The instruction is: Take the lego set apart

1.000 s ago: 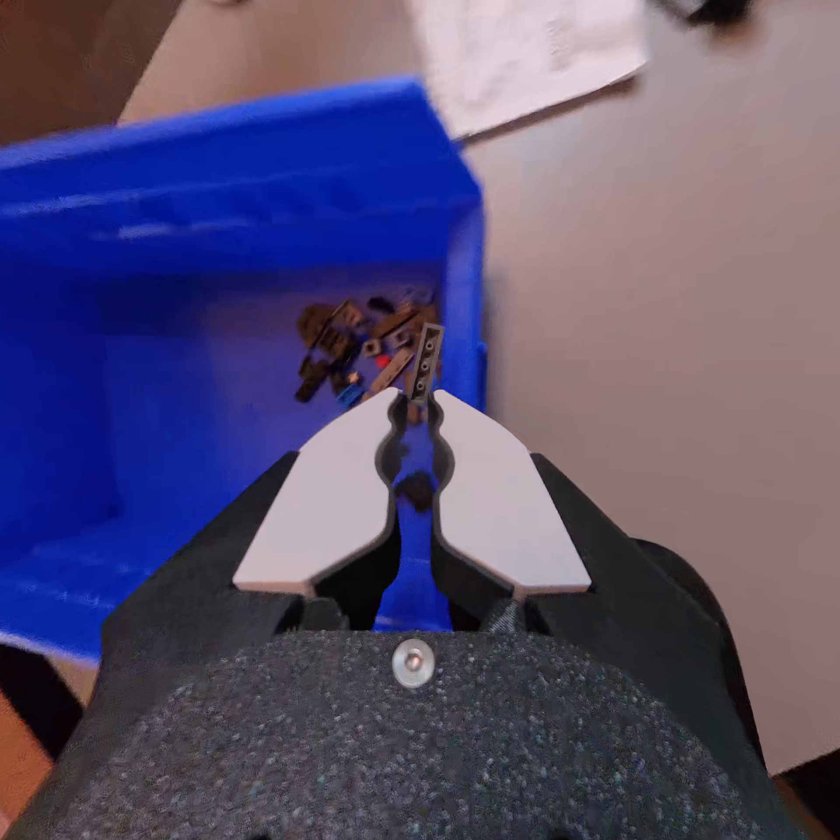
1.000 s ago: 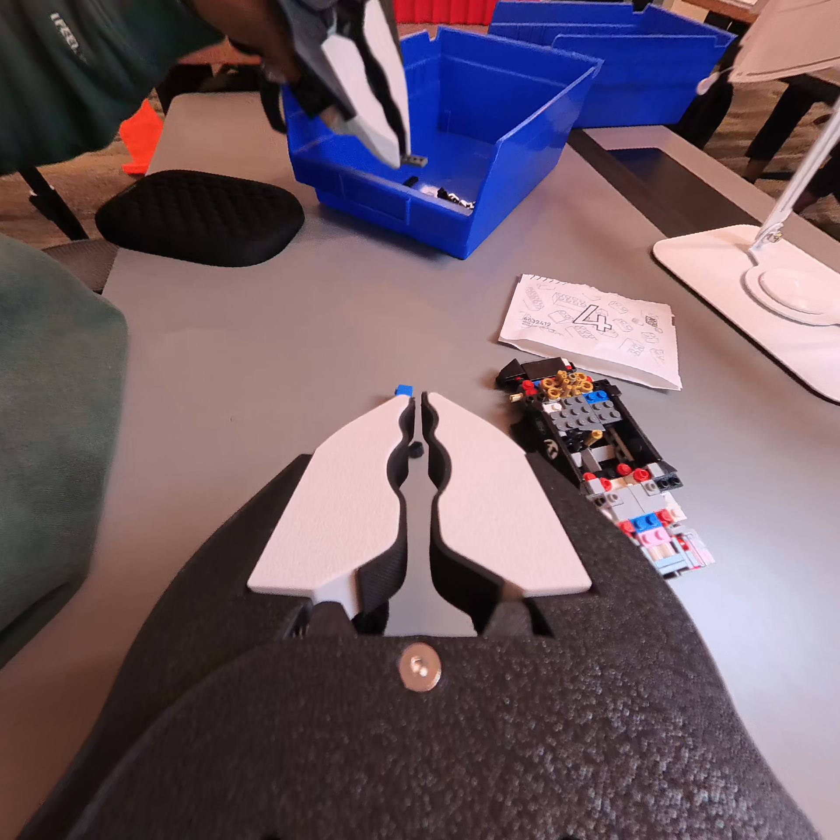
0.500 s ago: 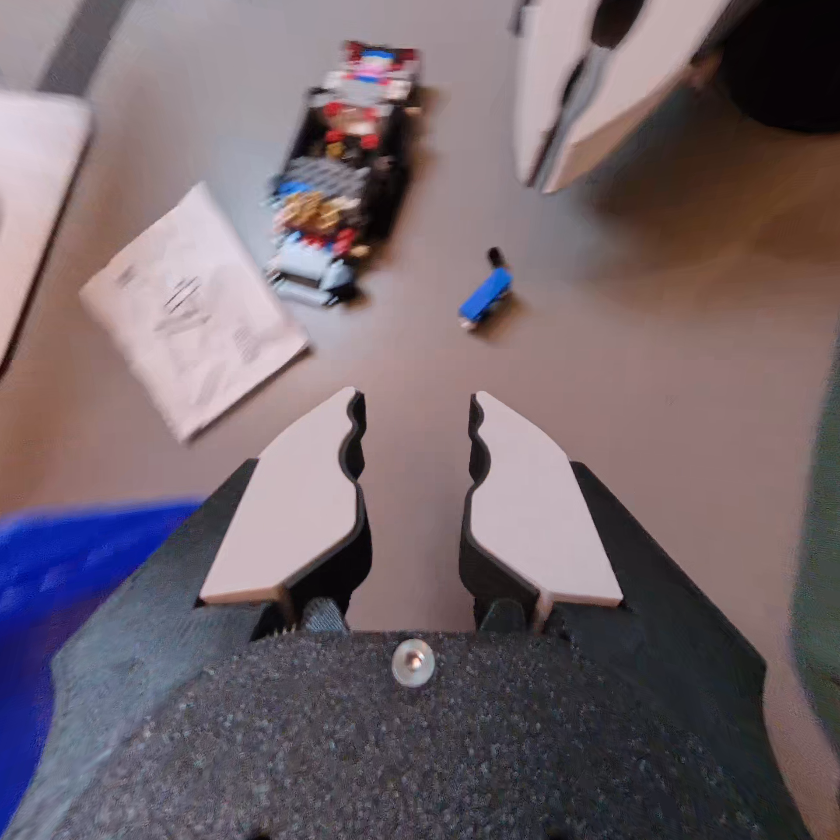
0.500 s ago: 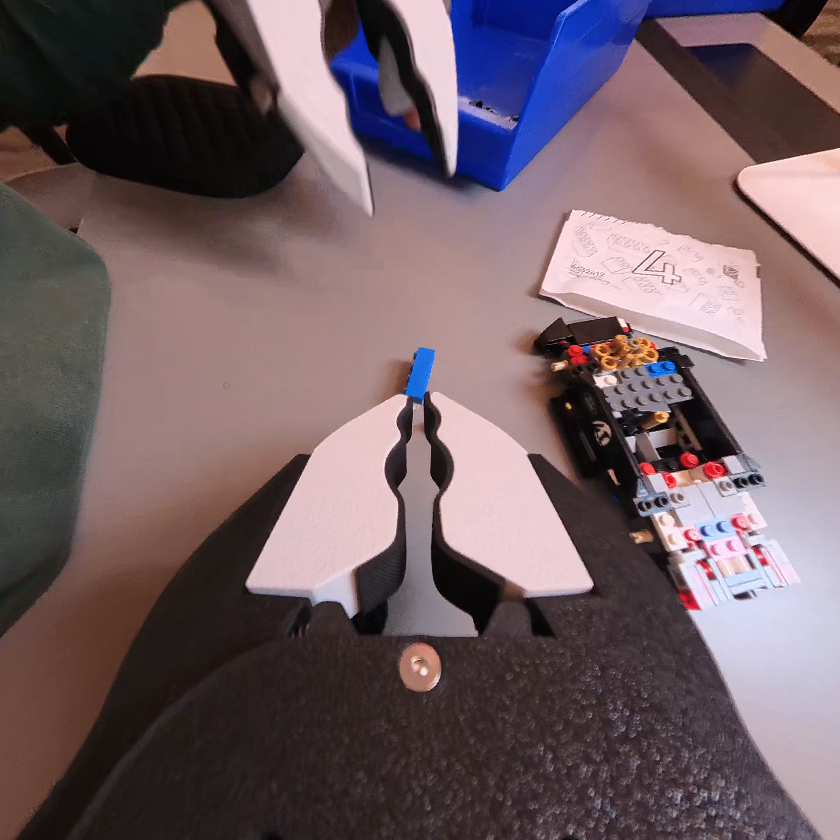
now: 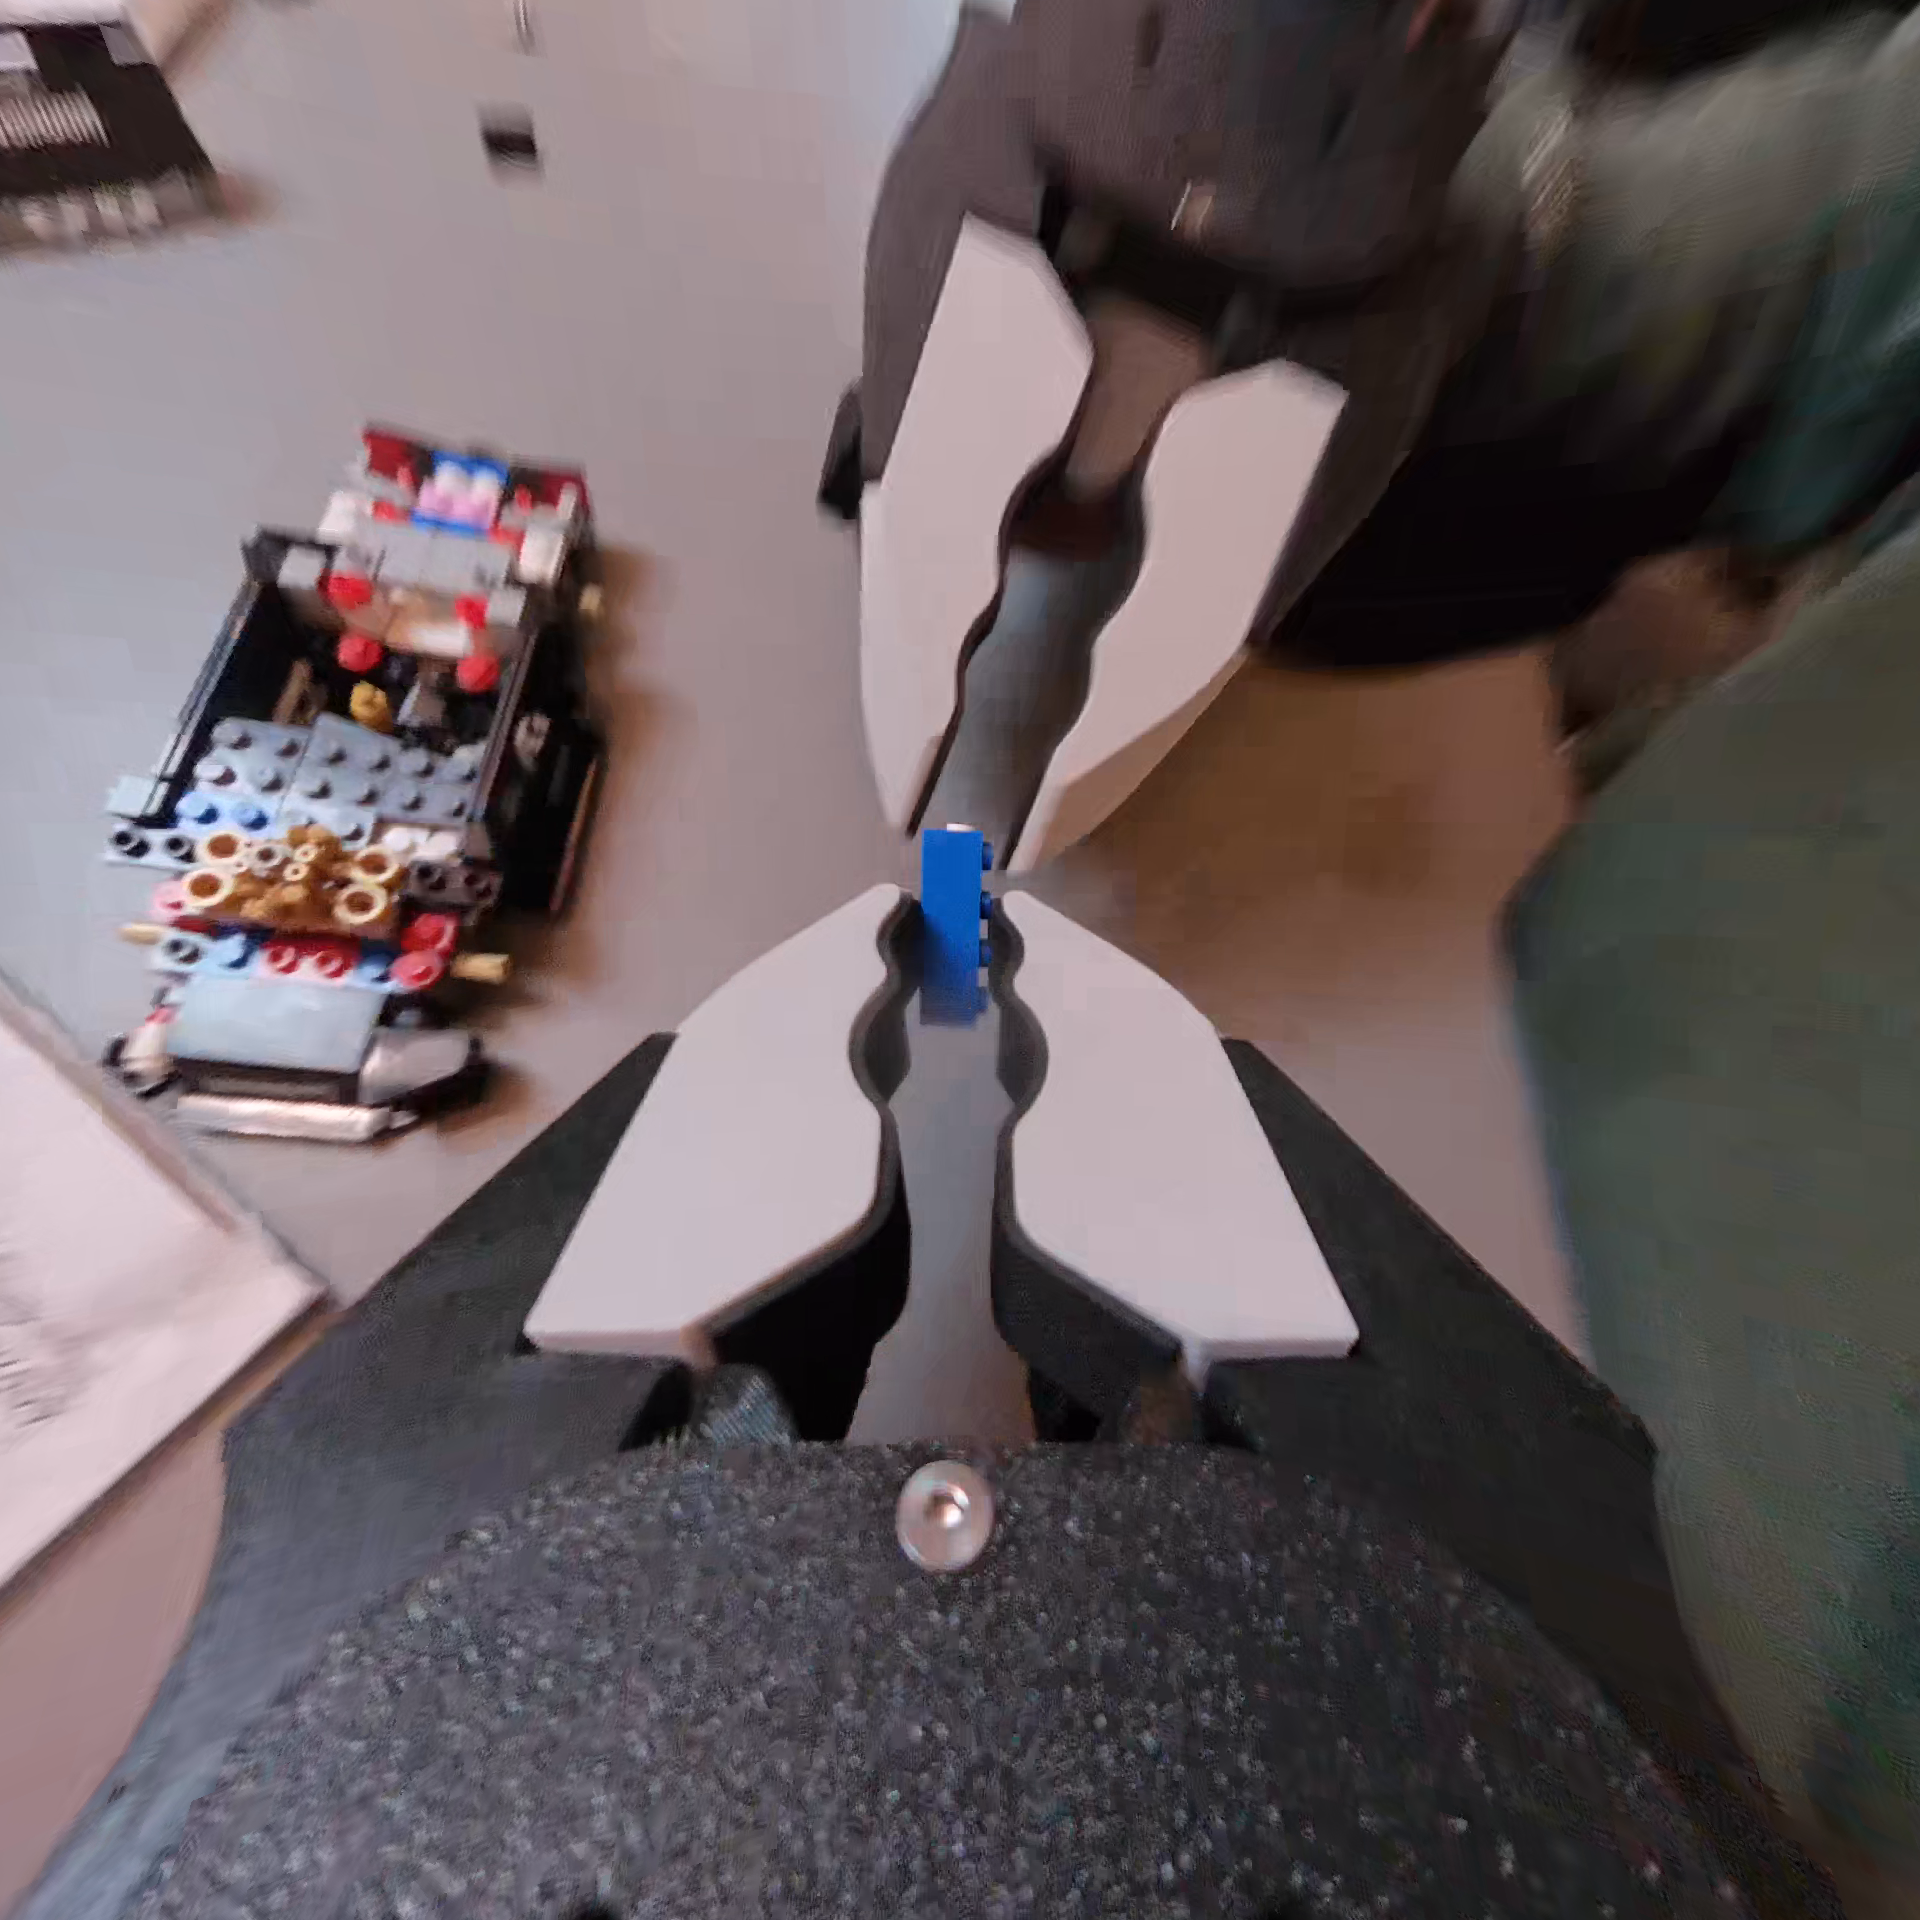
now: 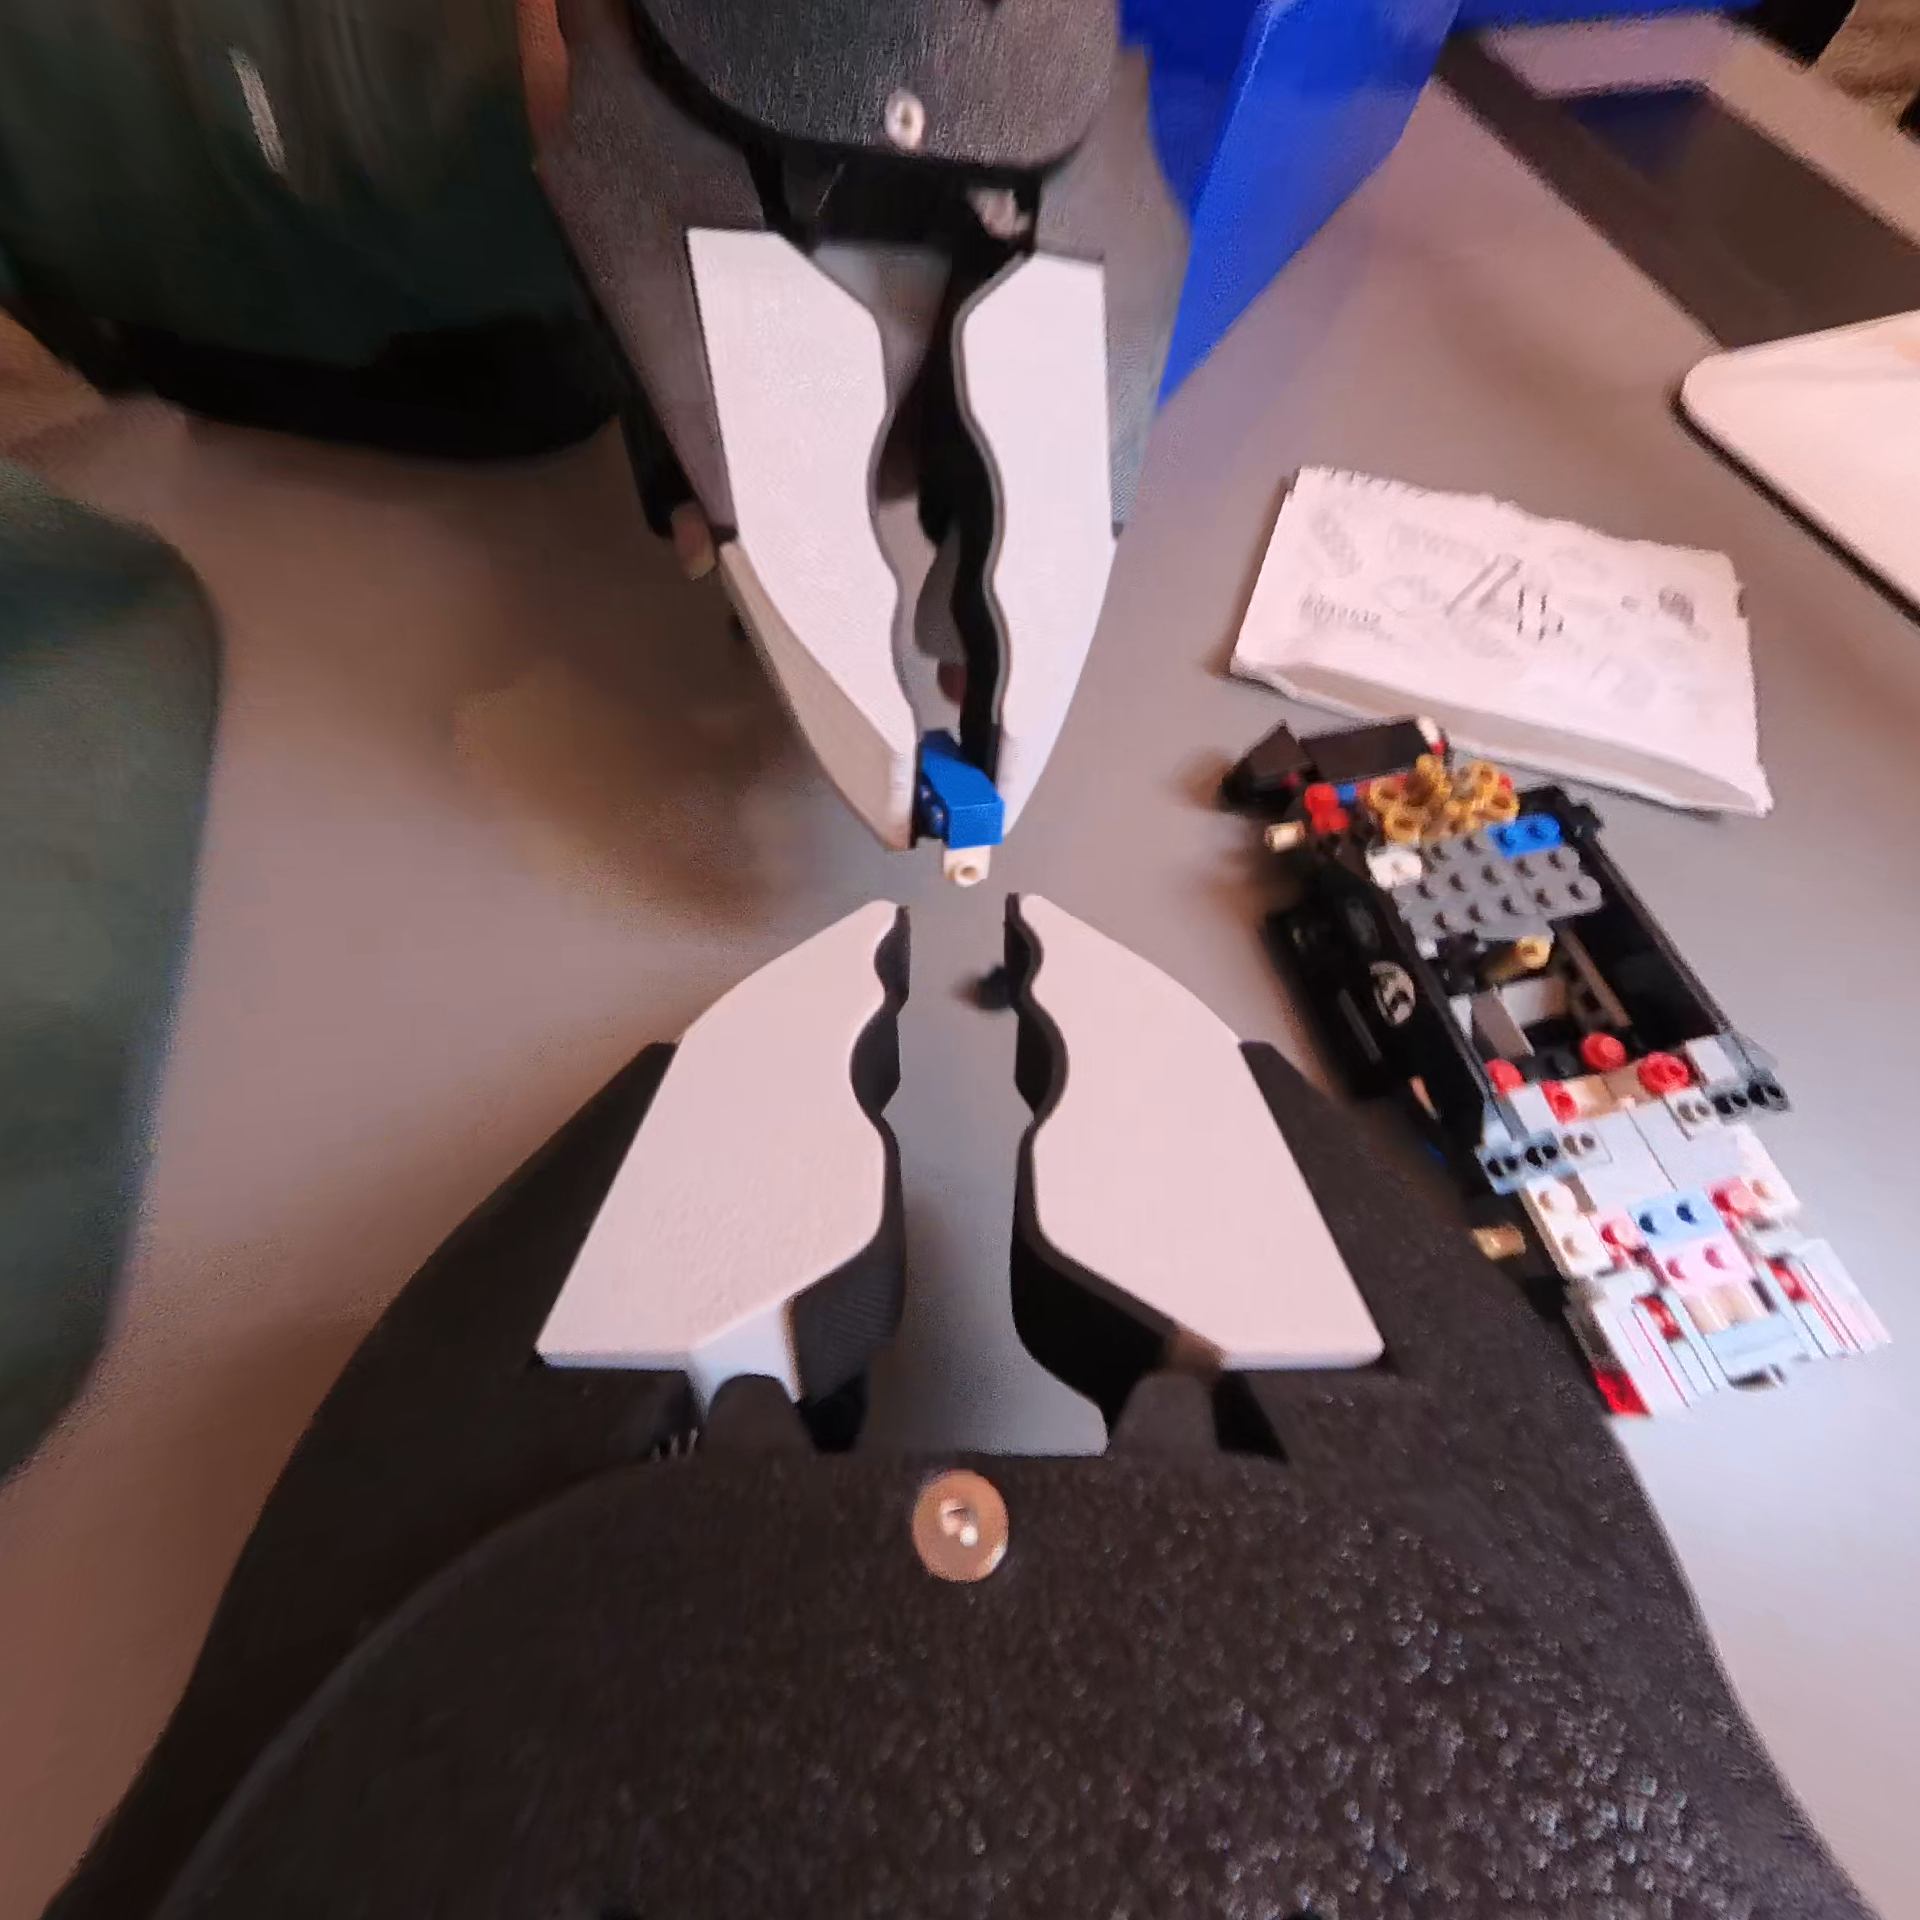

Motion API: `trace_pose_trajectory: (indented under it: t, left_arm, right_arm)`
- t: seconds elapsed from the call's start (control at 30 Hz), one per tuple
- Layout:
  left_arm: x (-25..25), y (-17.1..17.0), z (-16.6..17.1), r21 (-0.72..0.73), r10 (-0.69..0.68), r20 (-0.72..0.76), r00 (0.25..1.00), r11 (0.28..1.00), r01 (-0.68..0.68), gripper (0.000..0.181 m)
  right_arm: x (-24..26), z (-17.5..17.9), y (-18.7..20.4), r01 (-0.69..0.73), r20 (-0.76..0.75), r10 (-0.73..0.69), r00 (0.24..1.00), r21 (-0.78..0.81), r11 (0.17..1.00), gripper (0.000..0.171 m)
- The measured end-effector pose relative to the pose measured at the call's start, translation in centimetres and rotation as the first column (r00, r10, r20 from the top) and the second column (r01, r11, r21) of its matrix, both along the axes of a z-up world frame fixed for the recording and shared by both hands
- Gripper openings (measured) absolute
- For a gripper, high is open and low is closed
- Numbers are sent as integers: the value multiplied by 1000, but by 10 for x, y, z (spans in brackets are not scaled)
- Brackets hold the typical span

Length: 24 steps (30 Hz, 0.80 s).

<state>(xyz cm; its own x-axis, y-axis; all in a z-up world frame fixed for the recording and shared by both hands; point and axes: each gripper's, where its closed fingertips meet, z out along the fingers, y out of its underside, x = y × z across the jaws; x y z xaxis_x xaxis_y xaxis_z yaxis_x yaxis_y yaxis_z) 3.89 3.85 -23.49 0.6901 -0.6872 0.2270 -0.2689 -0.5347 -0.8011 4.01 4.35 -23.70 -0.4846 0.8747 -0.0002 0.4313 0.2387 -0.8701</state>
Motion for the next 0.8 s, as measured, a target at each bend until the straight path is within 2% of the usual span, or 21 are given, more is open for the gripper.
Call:
trace_pose_trajectory:
  t: [0.07, 0.13, 0.17, 0.3, 0.4, 0.53, 0.6, 0.63, 0.67, 0.8]
  left_arm:
    - [3, -7, 19, 47, 15, 143, 990, 999, -22, 12]
    - [4, -15, 20, 49, 9, 158, 987, 999, -17, 12]
    - [3, -17, 20, 54, 12, 153, 988, 998, -21, 12]
    - [-2, -21, 15, 15, 29, 158, 987, 999, -31, 12]
    - [-22, -19, 32, -11, 90, 316, 945, 996, -91, 12]
    - [-23, -23, 22, -43, 81, 304, 949, 997, -71, 12]
    - [-13, -26, 14, -55, 48, 279, 959, 998, -34, 12]
    - [-9, -27, 11, -56, 34, 262, 964, 998, -21, 12]
    - [-6, -27, 9, -59, 26, 257, 966, 998, -11, 12]
    - [-8, -25, 12, -59, 43, 279, 959, 998, -27, 12]
  right_arm:
    - [-4, 14, -9, -8, -38, 5, 999, -89, 996, 17]
    - [-6, 22, -17, -26, -56, 18, 998, -142, 989, 13]
    - [-6, 23, -21, -41, -57, 33, 998, -147, 988, 5]
    - [-8, 13, -24, -26, -18, 24, 1000, -141, 990, 0]
    - [-6, -6, -22, -28, 48, 31, 998, -57, 998, 0]
    - [-13, 12, -26, -11, -23, 7, 1000, -146, 989, 0]
    - [-17, 22, -28, -17, -47, 8, 999, -202, 979, 22]
    - [-17, 25, -30, -26, -54, 14, 998, -222, 975, 21]
    - [-17, 25, -30, -25, -61, 12, 998, -222, 975, 10]
    - [-16, 23, -28, -23, -47, 14, 999, -196, 980, 8]
